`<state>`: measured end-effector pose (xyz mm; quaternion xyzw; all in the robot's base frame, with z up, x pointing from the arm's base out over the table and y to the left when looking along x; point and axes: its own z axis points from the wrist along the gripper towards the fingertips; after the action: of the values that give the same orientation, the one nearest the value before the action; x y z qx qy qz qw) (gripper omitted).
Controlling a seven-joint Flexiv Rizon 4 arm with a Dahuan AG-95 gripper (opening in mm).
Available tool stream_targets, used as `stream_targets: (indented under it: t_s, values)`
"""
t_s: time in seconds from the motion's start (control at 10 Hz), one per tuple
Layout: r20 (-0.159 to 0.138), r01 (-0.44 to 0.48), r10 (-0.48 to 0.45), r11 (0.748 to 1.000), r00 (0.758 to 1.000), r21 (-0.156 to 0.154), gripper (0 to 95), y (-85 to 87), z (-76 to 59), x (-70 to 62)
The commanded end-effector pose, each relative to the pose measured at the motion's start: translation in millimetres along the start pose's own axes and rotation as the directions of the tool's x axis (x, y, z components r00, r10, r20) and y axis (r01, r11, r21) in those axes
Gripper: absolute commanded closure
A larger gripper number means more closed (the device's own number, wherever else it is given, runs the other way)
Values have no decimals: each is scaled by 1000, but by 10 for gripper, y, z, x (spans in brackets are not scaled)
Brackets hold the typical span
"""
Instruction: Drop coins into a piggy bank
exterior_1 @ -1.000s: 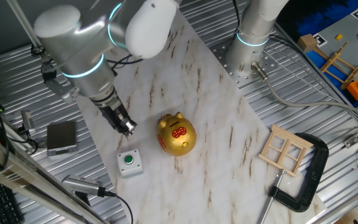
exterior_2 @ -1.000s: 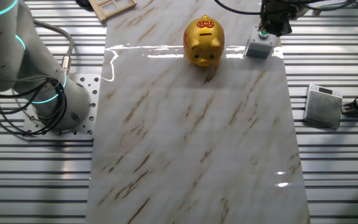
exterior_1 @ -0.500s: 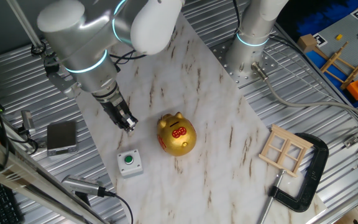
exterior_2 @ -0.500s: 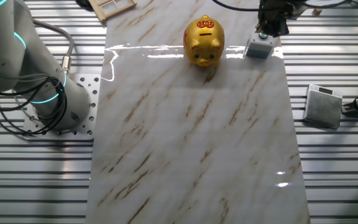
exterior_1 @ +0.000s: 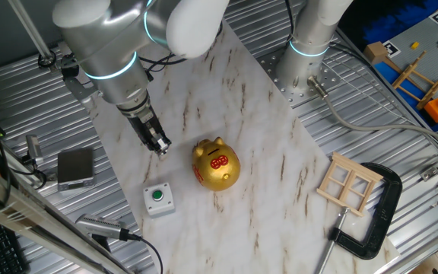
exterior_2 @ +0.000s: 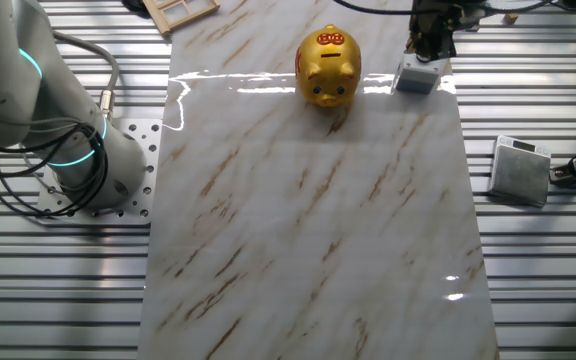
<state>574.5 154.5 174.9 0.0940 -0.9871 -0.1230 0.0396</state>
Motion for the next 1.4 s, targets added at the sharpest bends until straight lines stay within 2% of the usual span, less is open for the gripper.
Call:
stream_targets:
  t_s: [0.1,0.3,0.5,1.0,1.1,1.4]
  values:
    - [-1,-13,13,1000,1000,8,950,-3,-5,7]
    - [-1,-25,25,1000,1000,15,950,-3,-5,7]
    - [-7,-30,30,999,1000,37,950,-3,-5,7]
    - [-13,-4,4,1000,1000,31,950,-3,-5,7]
    - [-16,-1,1,1000,1000,30,950,3,-7,51]
    - [-24,-8,9,1000,1000,29,950,68,-5,345]
